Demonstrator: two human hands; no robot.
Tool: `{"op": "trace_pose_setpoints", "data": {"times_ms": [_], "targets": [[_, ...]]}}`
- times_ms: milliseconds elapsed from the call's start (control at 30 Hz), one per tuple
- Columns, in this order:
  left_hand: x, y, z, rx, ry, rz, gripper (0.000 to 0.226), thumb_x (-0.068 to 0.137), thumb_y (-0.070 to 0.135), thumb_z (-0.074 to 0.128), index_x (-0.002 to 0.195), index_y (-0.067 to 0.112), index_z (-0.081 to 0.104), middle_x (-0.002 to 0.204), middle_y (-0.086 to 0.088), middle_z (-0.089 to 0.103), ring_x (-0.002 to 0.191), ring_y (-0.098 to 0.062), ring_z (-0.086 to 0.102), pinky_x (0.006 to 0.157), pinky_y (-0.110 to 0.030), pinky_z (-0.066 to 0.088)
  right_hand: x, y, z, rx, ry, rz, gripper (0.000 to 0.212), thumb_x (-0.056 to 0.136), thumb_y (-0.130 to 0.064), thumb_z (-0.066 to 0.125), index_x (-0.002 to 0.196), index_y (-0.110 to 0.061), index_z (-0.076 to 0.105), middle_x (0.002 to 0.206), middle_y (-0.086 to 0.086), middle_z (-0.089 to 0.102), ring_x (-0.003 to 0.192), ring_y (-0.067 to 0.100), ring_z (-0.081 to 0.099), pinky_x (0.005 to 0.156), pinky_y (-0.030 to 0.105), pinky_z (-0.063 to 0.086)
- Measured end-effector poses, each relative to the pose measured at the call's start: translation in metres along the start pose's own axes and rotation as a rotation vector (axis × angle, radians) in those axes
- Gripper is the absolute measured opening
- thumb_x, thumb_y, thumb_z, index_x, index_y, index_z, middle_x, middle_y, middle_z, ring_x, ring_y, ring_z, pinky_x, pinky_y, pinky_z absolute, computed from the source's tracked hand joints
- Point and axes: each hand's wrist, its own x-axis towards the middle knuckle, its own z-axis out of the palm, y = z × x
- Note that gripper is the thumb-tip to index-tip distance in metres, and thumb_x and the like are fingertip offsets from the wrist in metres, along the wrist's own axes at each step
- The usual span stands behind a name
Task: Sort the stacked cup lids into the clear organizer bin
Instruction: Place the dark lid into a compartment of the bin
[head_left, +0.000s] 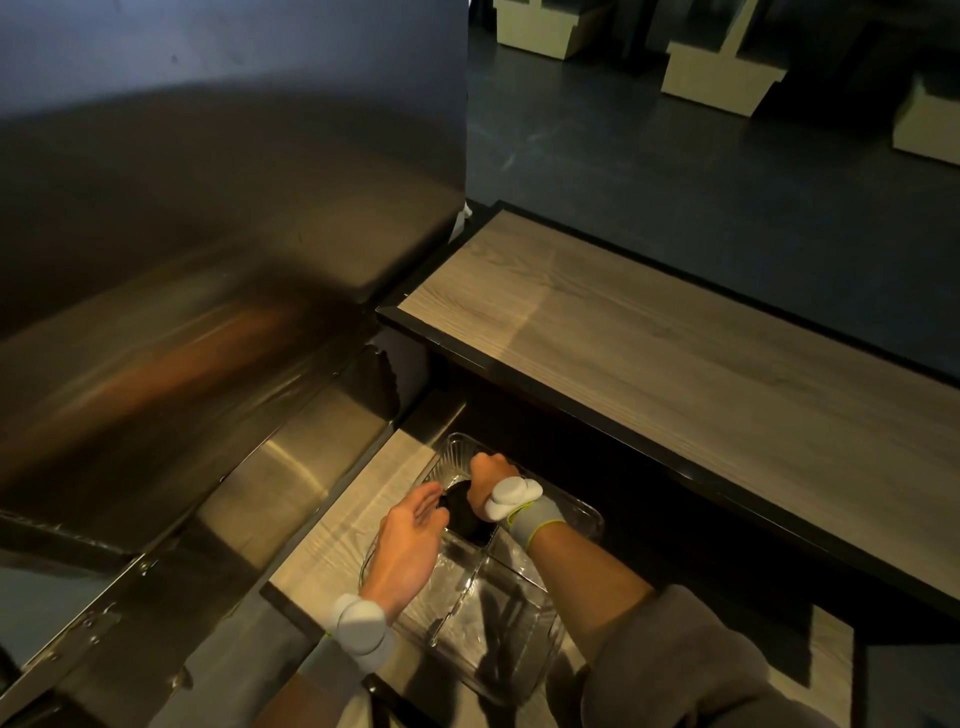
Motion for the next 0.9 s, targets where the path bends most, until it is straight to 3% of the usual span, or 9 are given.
{"op": "trace_pose_setpoints", "data": {"times_ms": [67, 167, 233, 333, 433, 567, 633, 767, 900], "targets": [[0.0, 0.0, 0.001, 0.008, 0.007, 0.002, 0.046, 0.097, 0.012, 0.056, 0.142, 0.012, 0.048, 0.143, -0.004, 0.056, 0.131, -0.014, 0.052, 0.115, -0.036, 0.038, -0.001, 0.0, -0.001, -0.013, 0.002, -0.009, 0.021, 0.09, -0.014, 0.055, 0.108, -0.006, 0.061, 0.127, 0.023, 0.058, 0.119, 0.042, 0.057, 0.091, 0.035, 0.05], [-0.001, 0.001, 0.007, 0.008, 0.014, -0.005, 0.046, 0.097, 0.008, 0.055, 0.143, 0.01, 0.048, 0.143, -0.005, 0.056, 0.13, -0.014, 0.052, 0.113, -0.032, 0.038, -0.004, 0.001, -0.004, -0.004, 0.032, 0.027, 0.031, 0.088, -0.008, 0.055, 0.117, 0.0, 0.062, 0.125, 0.023, 0.06, 0.116, 0.042, 0.059, 0.091, 0.035, 0.05], [-0.002, 0.001, 0.009, 0.006, 0.015, 0.0, 0.046, 0.097, 0.007, 0.055, 0.142, 0.01, 0.048, 0.142, -0.004, 0.057, 0.128, -0.012, 0.052, 0.11, -0.028, 0.038, -0.009, 0.004, -0.008, 0.064, 0.104, 0.015, 0.03, 0.088, -0.006, 0.053, 0.115, -0.005, 0.067, 0.121, 0.02, 0.064, 0.113, 0.04, 0.061, 0.091, 0.036, 0.051], [-0.005, 0.003, 0.014, 0.016, 0.023, 0.019, 0.044, 0.096, 0.008, 0.055, 0.14, 0.014, 0.051, 0.139, 0.0, 0.058, 0.123, -0.008, 0.053, 0.104, -0.024, 0.039, -0.027, 0.022, -0.018, 0.324, 0.225, -0.037, 0.025, 0.09, -0.006, 0.052, 0.105, -0.012, 0.072, 0.109, 0.011, 0.072, 0.105, 0.028, 0.066, 0.089, 0.034, 0.054], [-0.011, 0.005, 0.021, 0.026, 0.057, 0.064, 0.041, 0.096, 0.007, 0.056, 0.136, 0.015, 0.055, 0.137, 0.0, 0.061, 0.123, -0.009, 0.055, 0.105, -0.026, 0.04, -0.064, 0.058, -0.03, 0.616, 0.303, -0.018, 0.021, 0.094, -0.008, 0.055, 0.102, -0.017, 0.072, 0.101, -0.002, 0.073, 0.096, 0.011, 0.067, 0.081, 0.02, 0.052], [-0.024, 0.009, 0.033, 0.012, 0.063, 0.13, 0.037, 0.096, 0.002, 0.053, 0.13, 0.015, 0.061, 0.13, 0.0, 0.066, 0.117, -0.007, 0.059, 0.098, -0.018, 0.04, -0.129, 0.119, -0.034, 0.938, 0.434, 0.129, 0.018, 0.095, -0.009, 0.056, 0.096, -0.018, 0.072, 0.09, -0.003, 0.074, 0.087, 0.009, 0.071, 0.07, 0.016, 0.054], [-0.033, 0.013, 0.044, 0.0, 0.036, 0.16, 0.036, 0.096, 0.0, 0.051, 0.126, 0.015, 0.063, 0.124, 0.001, 0.068, 0.114, -0.006, 0.061, 0.099, -0.019, 0.042, -0.166, 0.148, -0.03, 1.045, 0.459, 0.208, 0.018, 0.095, -0.008, 0.056, 0.096, -0.017, 0.072, 0.09, 0.001, 0.075, 0.083, 0.008, 0.072, 0.064, 0.015, 0.054], [-0.061, 0.017, 0.078, 0.0, -0.102, 0.216, 0.032, 0.097, 0.004, 0.053, 0.117, 0.026, 0.066, 0.115, 0.011, 0.072, 0.11, 0.002, 0.065, 0.094, -0.013, 0.047, -0.229, 0.192, -0.005, 1.059, 0.514, 0.302, 0.017, 0.096, -0.004, 0.053, 0.098, -0.009, 0.069, 0.09, 0.012, 0.073, 0.081, 0.018, 0.07, 0.065, 0.022, 0.056], [-0.085, 0.015, 0.118, 0.071, -0.31, 0.219, 0.028, 0.096, 0.008, 0.056, 0.111, 0.03, 0.066, 0.114, 0.008, 0.073, 0.109, 0.0, 0.066, 0.099, -0.021, 0.05, -0.257, 0.211, 0.035, 0.983, 0.457, 0.365, 0.014, 0.095, -0.003, 0.054, 0.097, -0.005, 0.068, 0.094, 0.015, 0.071, 0.076, 0.019, 0.068, 0.064, 0.023, 0.055]]}}
